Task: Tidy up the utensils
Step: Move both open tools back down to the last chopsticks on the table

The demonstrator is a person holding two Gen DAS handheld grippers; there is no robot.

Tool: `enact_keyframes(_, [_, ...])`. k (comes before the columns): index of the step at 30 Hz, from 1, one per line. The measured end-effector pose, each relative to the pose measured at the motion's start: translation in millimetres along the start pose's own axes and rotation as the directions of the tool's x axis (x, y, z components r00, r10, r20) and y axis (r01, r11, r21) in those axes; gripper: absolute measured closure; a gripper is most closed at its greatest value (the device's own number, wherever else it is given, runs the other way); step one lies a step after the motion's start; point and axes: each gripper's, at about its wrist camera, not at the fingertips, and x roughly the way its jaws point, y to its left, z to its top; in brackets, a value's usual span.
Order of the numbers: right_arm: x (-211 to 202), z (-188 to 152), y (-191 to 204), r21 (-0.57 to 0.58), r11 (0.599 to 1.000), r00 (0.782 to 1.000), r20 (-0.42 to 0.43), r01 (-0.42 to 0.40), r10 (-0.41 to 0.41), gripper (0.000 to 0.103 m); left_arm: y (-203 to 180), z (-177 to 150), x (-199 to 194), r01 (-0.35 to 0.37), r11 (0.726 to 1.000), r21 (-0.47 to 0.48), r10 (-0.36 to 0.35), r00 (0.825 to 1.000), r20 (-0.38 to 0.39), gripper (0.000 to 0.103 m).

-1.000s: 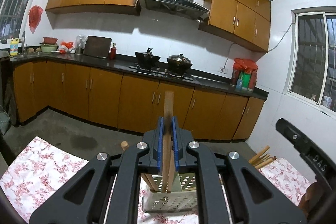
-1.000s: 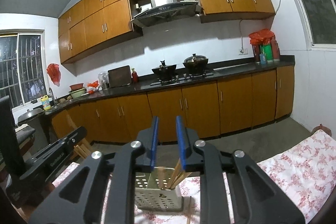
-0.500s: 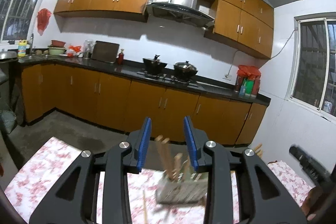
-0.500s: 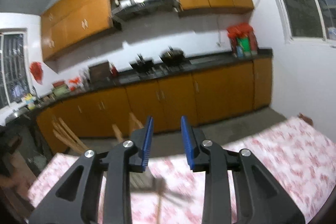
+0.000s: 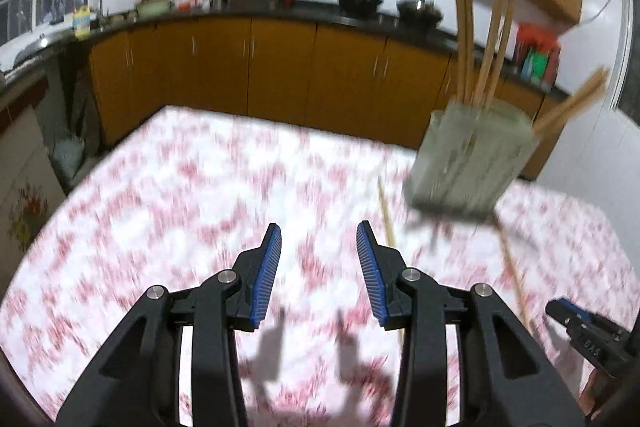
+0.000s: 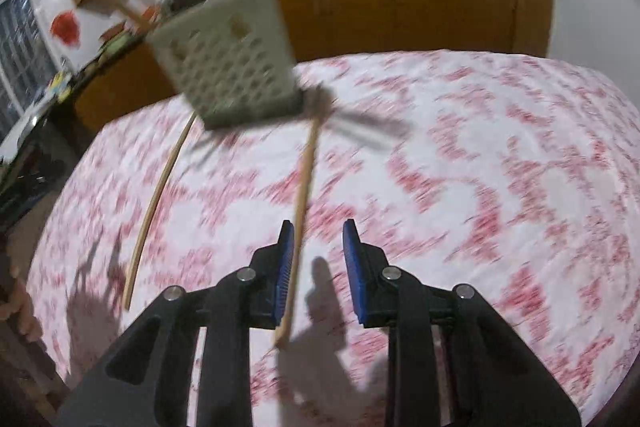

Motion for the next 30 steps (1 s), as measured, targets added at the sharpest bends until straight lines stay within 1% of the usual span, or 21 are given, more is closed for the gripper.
enact_keyframes(1, [2, -3, 4, -0.012, 1.0, 1.0, -0.006, 0.002, -0.002, 0.079, -2, -6, 6, 0.0, 1.0, 0.008, 0.001, 1.0, -0.026, 0.062])
enact_keyframes(4, [9, -8, 11, -0.034, 0.999, 0.999, -0.029, 0.012, -0.013, 0.082, -10, -17, 11, 0.003, 0.999, 0.034, -0.001, 0.998, -0.059, 0.062])
enact_keyframes(8, [16, -10, 11, -0.037, 0.999, 0.998, -0.049, 0.026, -0.028, 0.085, -20, -31, 17, 0.011, 0.996, 0.083, -0.005, 0.997, -0.079, 0.062])
enact_keyframes(12, [17, -12, 14, -0.058, 0.997, 0.998, -0.044, 0.043, -0.045, 0.086, -29, -35, 20, 0.029, 0.995, 0.099, -0.019, 0.995, -0.099, 0.062])
enact_keyframes(15, [17, -13, 17, -0.077, 0.995, 0.997, -0.038, 0.062, -0.065, 0.093, -33, -37, 23, 0.035, 0.993, 0.109, -0.023, 0.993, -0.113, 0.062])
enact_keyframes(16, [18, -12, 17, -0.079, 0.995, 0.997, -0.036, 0.067, -0.07, 0.094, -34, -38, 24, 0.037, 0.993, 0.111, -0.024, 0.993, -0.116, 0.062])
enact_keyframes(30, [18, -12, 14, -0.07, 0.995, 0.997, -0.03, 0.071, -0.073, 0.094, -44, -47, 28, 0.057, 0.992, 0.115, -0.039, 0.987, -0.156, 0.062])
